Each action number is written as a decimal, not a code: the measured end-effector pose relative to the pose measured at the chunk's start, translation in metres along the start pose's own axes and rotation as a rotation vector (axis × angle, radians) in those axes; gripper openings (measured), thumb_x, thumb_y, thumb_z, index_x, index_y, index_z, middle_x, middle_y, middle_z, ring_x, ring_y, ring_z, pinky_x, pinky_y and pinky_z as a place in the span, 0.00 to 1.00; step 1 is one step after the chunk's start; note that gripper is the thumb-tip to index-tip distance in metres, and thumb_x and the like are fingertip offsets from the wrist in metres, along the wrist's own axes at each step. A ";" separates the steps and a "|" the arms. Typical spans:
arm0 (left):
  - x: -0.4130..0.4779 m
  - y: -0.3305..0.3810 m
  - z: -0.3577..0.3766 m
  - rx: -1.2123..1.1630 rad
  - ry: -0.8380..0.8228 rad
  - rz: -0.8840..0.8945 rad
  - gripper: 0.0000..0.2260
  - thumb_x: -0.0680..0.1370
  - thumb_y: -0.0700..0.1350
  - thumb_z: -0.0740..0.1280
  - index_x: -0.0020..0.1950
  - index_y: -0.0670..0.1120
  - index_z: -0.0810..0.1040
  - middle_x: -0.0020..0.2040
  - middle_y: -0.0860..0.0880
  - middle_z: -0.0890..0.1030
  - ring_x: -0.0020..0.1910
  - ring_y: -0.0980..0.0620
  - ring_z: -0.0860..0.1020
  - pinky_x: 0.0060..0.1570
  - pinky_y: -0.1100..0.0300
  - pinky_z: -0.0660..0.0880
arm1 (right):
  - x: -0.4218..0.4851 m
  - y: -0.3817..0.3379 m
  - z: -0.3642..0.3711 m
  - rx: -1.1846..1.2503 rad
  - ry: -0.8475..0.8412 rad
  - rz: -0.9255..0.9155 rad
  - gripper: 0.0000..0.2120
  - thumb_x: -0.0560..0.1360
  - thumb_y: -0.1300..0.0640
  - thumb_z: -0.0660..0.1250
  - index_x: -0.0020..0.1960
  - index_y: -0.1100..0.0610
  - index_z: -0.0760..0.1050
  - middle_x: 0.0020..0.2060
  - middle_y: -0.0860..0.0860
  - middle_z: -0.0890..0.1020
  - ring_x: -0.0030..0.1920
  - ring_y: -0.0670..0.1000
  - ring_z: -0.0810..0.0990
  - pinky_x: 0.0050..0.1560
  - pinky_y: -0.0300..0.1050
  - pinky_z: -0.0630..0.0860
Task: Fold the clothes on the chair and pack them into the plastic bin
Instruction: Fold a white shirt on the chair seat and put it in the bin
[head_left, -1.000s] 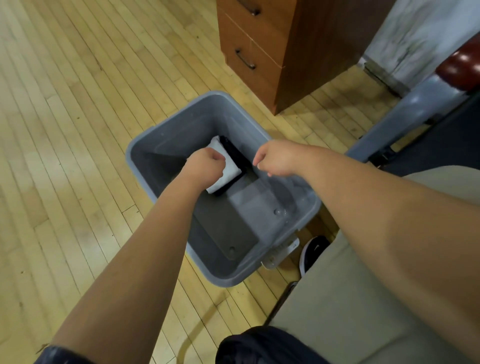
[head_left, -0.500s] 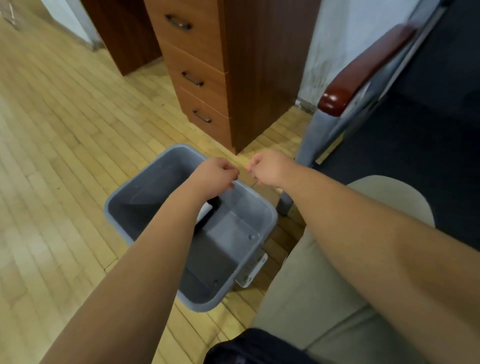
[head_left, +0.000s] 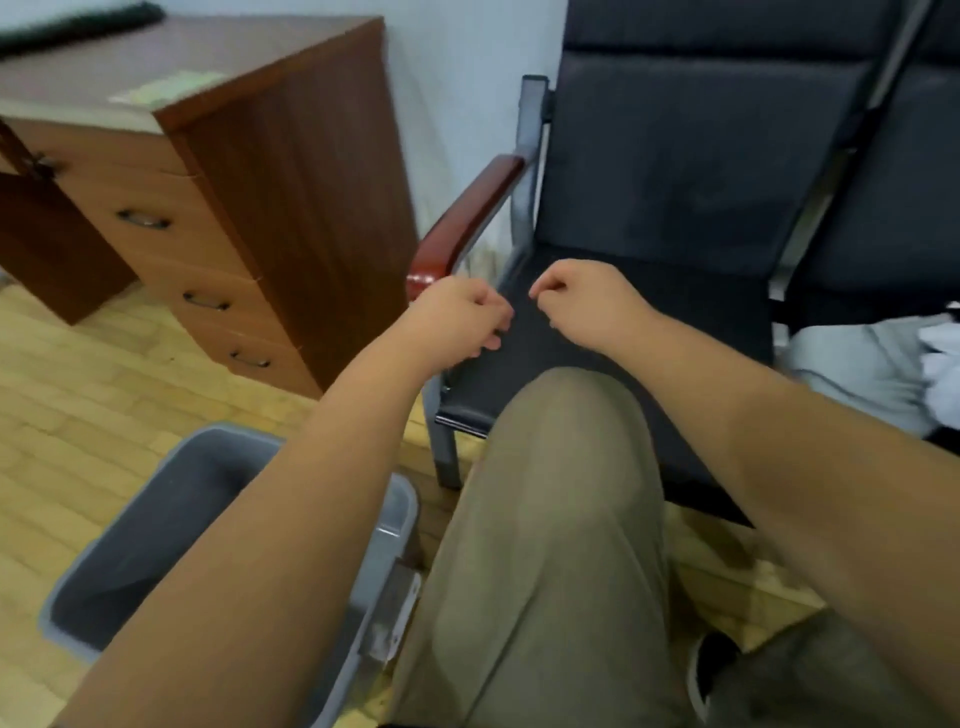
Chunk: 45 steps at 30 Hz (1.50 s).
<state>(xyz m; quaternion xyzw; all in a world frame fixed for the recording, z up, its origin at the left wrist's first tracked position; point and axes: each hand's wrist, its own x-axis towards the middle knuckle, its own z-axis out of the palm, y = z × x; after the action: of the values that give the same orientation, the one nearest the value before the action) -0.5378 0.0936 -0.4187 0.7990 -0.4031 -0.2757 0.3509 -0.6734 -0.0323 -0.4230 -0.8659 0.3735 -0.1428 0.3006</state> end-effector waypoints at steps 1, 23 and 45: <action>0.006 0.024 0.012 0.008 -0.030 0.041 0.07 0.83 0.47 0.66 0.52 0.50 0.85 0.48 0.52 0.87 0.45 0.54 0.87 0.50 0.53 0.85 | -0.006 0.017 -0.021 0.005 0.027 0.040 0.11 0.81 0.55 0.63 0.53 0.48 0.84 0.46 0.45 0.84 0.51 0.50 0.83 0.56 0.49 0.80; 0.053 0.177 0.293 -0.003 -0.492 0.279 0.09 0.84 0.45 0.65 0.52 0.48 0.85 0.50 0.52 0.87 0.47 0.52 0.87 0.48 0.57 0.85 | -0.118 0.288 -0.199 0.550 0.518 0.769 0.08 0.80 0.58 0.67 0.57 0.57 0.82 0.49 0.54 0.87 0.42 0.52 0.86 0.49 0.53 0.84; 0.092 0.154 0.368 0.663 -0.669 0.770 0.07 0.83 0.45 0.65 0.56 0.52 0.82 0.56 0.55 0.76 0.54 0.52 0.78 0.59 0.50 0.79 | -0.119 0.352 -0.165 -0.454 -0.060 1.068 0.26 0.82 0.61 0.64 0.79 0.59 0.63 0.73 0.56 0.64 0.71 0.61 0.67 0.67 0.53 0.71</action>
<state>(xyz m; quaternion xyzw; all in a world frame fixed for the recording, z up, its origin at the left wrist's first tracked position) -0.8259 -0.1739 -0.5338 0.5325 -0.8159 -0.2250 0.0121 -1.0301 -0.2040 -0.5181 -0.6038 0.7711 0.1371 0.1481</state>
